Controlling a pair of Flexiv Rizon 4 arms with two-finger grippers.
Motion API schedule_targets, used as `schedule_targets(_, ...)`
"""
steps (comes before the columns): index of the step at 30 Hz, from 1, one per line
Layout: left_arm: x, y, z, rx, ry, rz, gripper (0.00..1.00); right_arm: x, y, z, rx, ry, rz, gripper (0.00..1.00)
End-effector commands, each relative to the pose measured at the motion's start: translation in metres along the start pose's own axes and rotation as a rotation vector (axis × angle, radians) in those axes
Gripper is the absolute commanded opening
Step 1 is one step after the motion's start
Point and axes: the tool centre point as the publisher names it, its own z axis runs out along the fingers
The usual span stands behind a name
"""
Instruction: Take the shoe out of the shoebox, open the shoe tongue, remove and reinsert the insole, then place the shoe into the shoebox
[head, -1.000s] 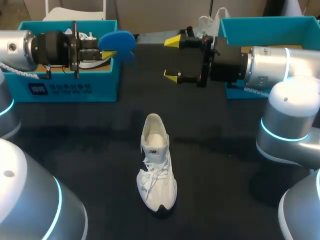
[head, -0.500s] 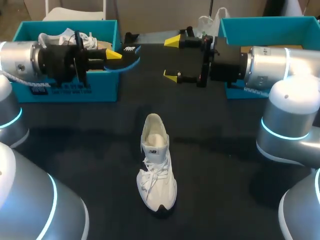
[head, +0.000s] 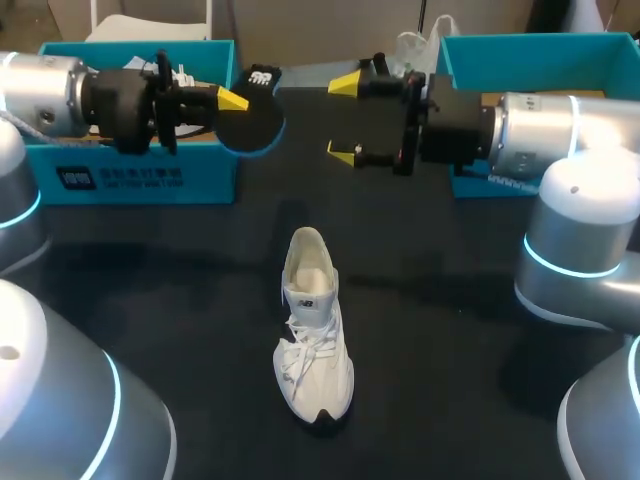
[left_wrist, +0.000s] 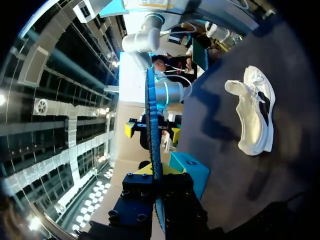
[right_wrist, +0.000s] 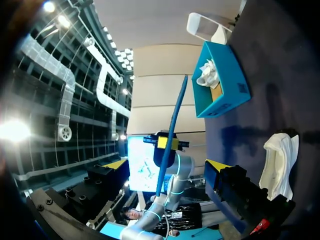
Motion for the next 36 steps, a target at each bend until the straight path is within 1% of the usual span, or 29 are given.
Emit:
schedule_targets(1,0.005,0.006,0.011,0.007,0.008,0.033,0.00,0.002,0.005,0.001,0.033,-0.028,-0.002,1.00)
schedule_targets(2,0.006,0.008,0.013,-0.013,0.032,0.058,0.00,0.001,0.005,0.001,0.036,-0.030,0.002,1.00)
schedule_targets(6,0.009,0.011,0.019,-0.016,0.047,0.098,0.00,-0.002,0.000,0.003,0.055,-0.042,0.018,1.00)
schedule_targets(8,0.010,0.012,0.021,-0.013,0.045,0.115,0.00,-0.003,-0.003,0.005,0.066,-0.057,0.036,1.00)
schedule_targets(10,0.011,0.013,0.023,-0.022,0.032,0.134,0.00,-0.004,-0.007,0.008,0.090,-0.049,0.038,1.00)
schedule_targets(11,0.012,0.013,0.023,-0.018,0.016,0.131,0.00,-0.005,-0.010,0.009,0.093,-0.051,0.049,1.00)
schedule_targets(13,0.012,0.013,0.025,-0.035,0.010,0.113,0.00,-0.008,-0.012,0.011,0.091,-0.055,0.052,1.00)
schedule_targets(14,0.010,0.012,0.025,-0.043,-0.017,0.089,0.00,-0.008,-0.012,0.011,0.091,-0.055,0.052,1.00)
schedule_targets(23,0.011,0.012,0.027,-0.039,-0.012,0.094,0.00,-0.008,-0.012,0.011,0.091,-0.055,0.052,1.00)
schedule_targets(26,0.011,0.012,0.032,-0.037,-0.006,0.112,0.00,-0.004,-0.006,0.019,0.121,-0.066,0.041,1.00)
schedule_targets(30,0.013,0.010,0.038,-0.040,0.010,0.144,0.00,-0.009,-0.003,0.034,0.184,-0.064,0.020,1.00)
schedule_targets(33,0.015,0.008,0.040,-0.040,0.010,0.150,0.00,-0.015,-0.004,0.037,0.180,-0.057,0.023,1.00)
schedule_targets(34,0.016,0.007,0.041,-0.040,0.013,0.158,0.00,-0.017,-0.005,0.038,0.177,-0.048,0.016,0.84)
schedule_targets(35,0.016,0.006,0.041,-0.041,0.015,0.160,0.00,-0.019,-0.006,0.038,0.179,-0.048,0.012,0.78)
schedule_targets(36,0.016,0.006,0.042,-0.041,0.016,0.162,0.00,-0.020,-0.008,0.039,0.180,-0.051,0.003,0.76)
